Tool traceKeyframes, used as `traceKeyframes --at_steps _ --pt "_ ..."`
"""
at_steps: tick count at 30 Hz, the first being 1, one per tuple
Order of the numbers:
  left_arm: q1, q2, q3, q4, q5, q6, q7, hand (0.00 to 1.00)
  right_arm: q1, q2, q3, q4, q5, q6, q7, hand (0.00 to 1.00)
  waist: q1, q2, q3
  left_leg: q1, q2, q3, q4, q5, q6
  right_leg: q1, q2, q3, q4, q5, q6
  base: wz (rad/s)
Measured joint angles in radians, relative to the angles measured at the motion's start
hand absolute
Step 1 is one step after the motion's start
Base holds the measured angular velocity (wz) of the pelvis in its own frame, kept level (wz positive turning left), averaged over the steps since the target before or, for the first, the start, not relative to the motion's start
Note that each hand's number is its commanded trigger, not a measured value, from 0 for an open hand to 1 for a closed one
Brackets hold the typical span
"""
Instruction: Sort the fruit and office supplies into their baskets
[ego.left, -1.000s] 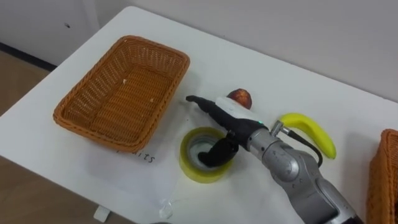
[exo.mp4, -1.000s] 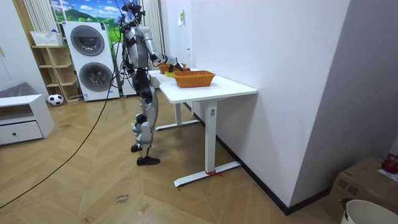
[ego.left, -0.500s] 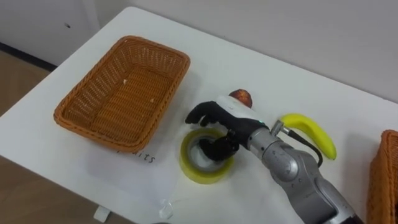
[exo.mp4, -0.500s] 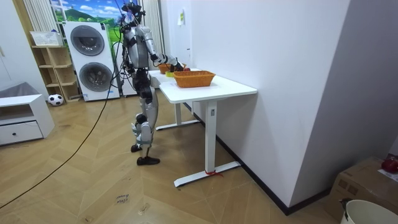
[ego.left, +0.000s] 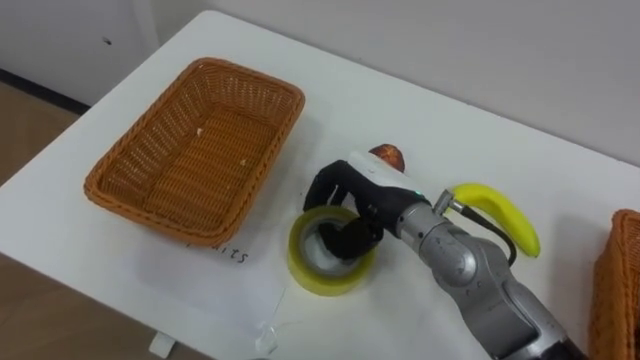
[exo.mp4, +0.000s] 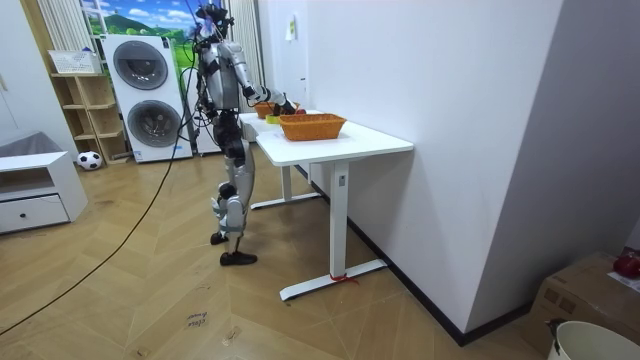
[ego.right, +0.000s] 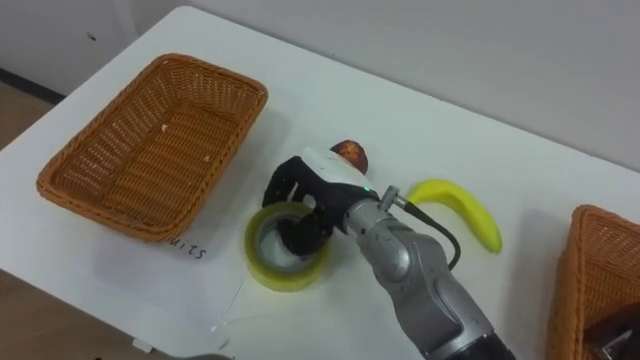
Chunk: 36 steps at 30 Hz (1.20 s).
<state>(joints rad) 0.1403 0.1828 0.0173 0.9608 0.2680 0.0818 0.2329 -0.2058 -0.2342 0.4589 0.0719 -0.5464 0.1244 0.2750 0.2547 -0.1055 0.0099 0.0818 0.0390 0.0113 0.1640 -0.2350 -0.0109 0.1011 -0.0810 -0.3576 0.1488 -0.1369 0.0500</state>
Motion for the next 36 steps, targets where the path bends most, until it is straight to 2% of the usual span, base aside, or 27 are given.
traceKeyframes --at_steps 9,12,16,18,20,27,36 --pt "0.007 0.002 0.029 -0.017 -0.002 0.0 0.0 0.0 0.003 -0.014 -0.013 -0.022 0.004 0.001 0.024 1.0 -0.012 -0.002 -0.0015 0.01 0.0 0.002 0.0 0.0 0.0 0.003 0.0 0.006 0.001 0.0 0.0 -0.01" --pt "0.018 0.002 0.047 -0.017 -0.001 -0.003 0.003 0.0 0.004 -0.042 -0.032 -0.053 0.004 -0.002 0.035 1.0 -0.021 -0.003 -0.0018 0.016 0.0 0.011 -0.001 0.0 0.0 0.001 0.001 0.037 0.001 0.0 0.0 -0.09" --pt "0.032 0.003 0.098 0.006 0.003 -0.018 0.003 0.0 0.051 -0.086 -0.157 -0.173 0.006 -0.006 0.041 1.0 -0.048 -0.006 -0.0042 0.018 0.0 0.014 -0.003 0.0 0.0 0.002 0.002 0.058 0.001 0.0 0.0 -0.01" --pt "0.041 0.003 0.12 0.006 0.003 -0.019 0.003 0.0 0.065 -0.104 -0.215 -0.216 0.007 -0.021 0.032 1.0 -0.062 -0.005 -0.0036 0.023 0.0 0.013 -0.003 0.0 0.0 0.004 0.003 0.069 0.002 0.0 0.0 -0.05" --pt "0.054 0.002 0.146 0.006 0.005 -0.023 0.013 0.0 0.08 -0.118 -0.278 -0.266 0.004 -0.029 -0.005 1.0 -0.067 -0.005 -0.0034 0.035 0.002 0.014 -0.008 0.0 0.0 0.006 0.007 0.103 0.001 0.0 0.0 -0.23" --pt "0.062 0.0 0.172 0.004 0.009 -0.025 0.026 0.0 0.112 -0.118 -0.382 -0.326 0.012 -0.03 -0.027 1.0 -0.117 -0.006 -0.0041 0.038 0.002 0.019 -0.012 0.0 0.0 0.003 0.008 0.119 0.002 0.0 0.0 -0.04" --pt "0.075 -0.003 0.177 0.002 0.006 -0.025 0.045 0.0 0.113 -0.119 -0.456 -0.318 0.033 -0.028 -0.065 1.0 -0.148 -0.006 -0.0042 0.037 0.002 0.043 -0.012 0.0 0.0 -0.006 0.008 0.134 0.001 0.0 0.0 -0.05"
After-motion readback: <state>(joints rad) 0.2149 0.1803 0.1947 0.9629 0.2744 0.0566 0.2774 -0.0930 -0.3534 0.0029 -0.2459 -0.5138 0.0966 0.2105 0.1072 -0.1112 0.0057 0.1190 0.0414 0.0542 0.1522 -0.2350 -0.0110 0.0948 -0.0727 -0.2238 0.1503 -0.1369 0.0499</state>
